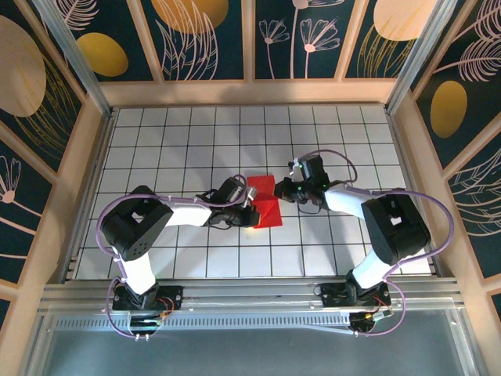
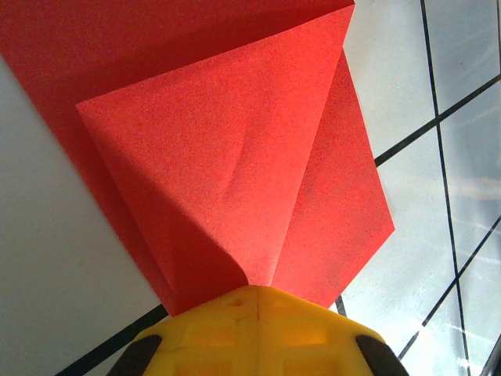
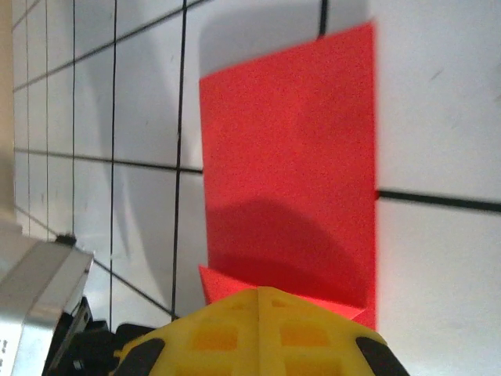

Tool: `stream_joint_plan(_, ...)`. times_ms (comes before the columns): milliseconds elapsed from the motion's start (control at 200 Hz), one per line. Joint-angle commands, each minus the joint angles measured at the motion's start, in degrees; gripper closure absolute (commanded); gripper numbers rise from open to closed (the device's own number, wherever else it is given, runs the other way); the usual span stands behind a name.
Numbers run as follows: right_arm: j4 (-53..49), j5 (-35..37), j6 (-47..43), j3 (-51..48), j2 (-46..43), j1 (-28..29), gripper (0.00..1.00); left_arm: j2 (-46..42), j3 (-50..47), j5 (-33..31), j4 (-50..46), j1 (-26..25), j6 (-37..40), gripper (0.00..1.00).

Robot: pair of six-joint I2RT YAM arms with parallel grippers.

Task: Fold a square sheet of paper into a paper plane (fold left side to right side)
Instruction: Fold the triangle a second time at the center of the table.

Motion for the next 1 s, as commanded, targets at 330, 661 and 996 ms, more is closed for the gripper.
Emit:
stream_joint_plan(330, 2.8, 0.2, 3.5, -2.6, 6.8, 1.7, 1.00, -0.6, -0.2, -0.6, -4.6, -0.3, 0.1, 1.00)
stream_joint_plan(661, -4.3, 4.4, 1.9, -1.5, 8.2, 1.6, 1.00, -1.9, 5.2, 2.9, -5.4, -0.2, -0.1, 0.97)
stream_joint_plan(996, -4.7, 4.1, 1.7, -1.5, 8.5, 1.8, 1.00, 2.2, 8.4, 4.3, -4.6, 0.0, 0.1, 0.99)
